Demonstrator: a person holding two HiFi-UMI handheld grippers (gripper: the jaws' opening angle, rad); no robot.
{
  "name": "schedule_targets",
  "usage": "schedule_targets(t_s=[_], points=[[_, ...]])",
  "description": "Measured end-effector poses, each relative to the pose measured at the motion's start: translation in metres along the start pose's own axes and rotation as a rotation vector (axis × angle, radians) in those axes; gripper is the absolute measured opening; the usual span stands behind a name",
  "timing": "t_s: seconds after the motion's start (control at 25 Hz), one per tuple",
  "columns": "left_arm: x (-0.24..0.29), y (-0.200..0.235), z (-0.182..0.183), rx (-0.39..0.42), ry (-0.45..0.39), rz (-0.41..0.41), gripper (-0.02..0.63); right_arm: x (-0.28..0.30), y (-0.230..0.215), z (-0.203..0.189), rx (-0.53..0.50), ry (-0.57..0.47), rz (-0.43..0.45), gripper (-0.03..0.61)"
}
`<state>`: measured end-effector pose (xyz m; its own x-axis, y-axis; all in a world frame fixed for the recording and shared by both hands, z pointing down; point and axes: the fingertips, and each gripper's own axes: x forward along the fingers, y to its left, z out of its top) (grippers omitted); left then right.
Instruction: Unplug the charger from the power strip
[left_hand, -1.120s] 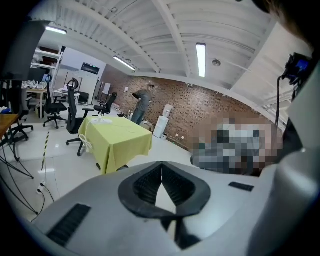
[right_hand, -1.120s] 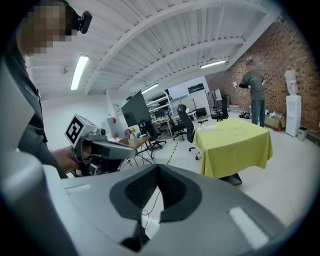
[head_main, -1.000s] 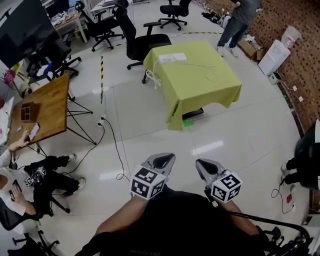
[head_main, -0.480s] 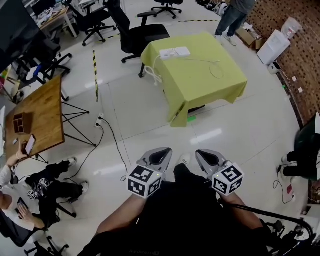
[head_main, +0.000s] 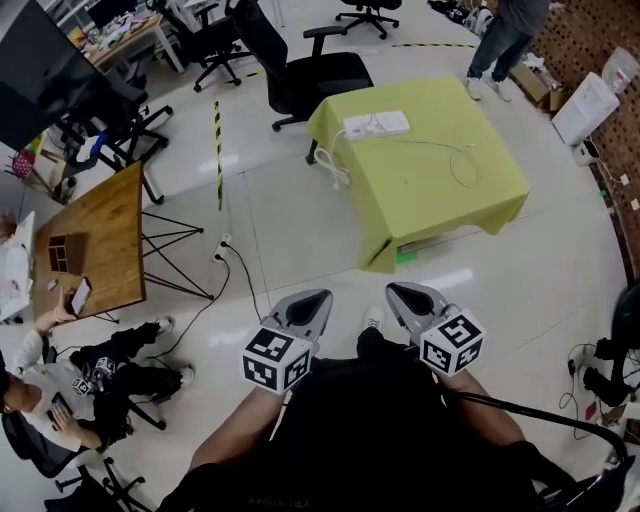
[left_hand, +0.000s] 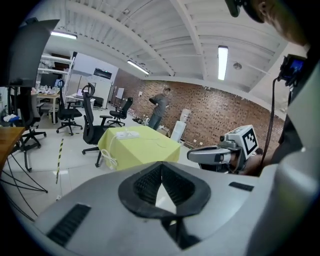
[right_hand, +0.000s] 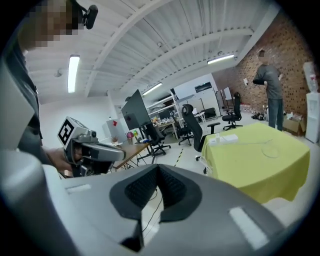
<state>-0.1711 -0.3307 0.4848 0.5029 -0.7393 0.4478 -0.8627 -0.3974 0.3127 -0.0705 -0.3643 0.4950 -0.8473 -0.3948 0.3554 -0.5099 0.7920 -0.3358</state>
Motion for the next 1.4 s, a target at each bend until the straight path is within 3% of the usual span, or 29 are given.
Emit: schedule_targets(t_s=[0.24, 0.4, 0.88, 1.04, 1.4], points=[[0.069, 0.018, 0.049, -0.012, -0.012, 0.037, 0.006, 0.023, -0.065, 0.041, 0.002, -0.008, 0.058, 0.003], [0.112, 0.027, 0.075, 0.025, -0.02, 0.069, 0.006, 0.037, -0.109, 0.053, -0.02, 0.001, 0.08, 0.003], [0.185, 0.079, 0.104, 0.013, 0.068, 0.047, 0.006, 0.089, -0.186, 0.067, 0.064, 0.036, 0.057, 0.003], [0.217, 0.118, 0.122, 0.029, 0.067, 0.005, 0.006, 0.12, -0.217, 0.081, 0.06, 0.034, -0.005, 0.003], [0.27, 0.204, 0.181, 0.118, 0.109, -0.212, 0.006, 0.198, -0.257, 0.136, 0.073, 0.046, -0.237, 0.003]])
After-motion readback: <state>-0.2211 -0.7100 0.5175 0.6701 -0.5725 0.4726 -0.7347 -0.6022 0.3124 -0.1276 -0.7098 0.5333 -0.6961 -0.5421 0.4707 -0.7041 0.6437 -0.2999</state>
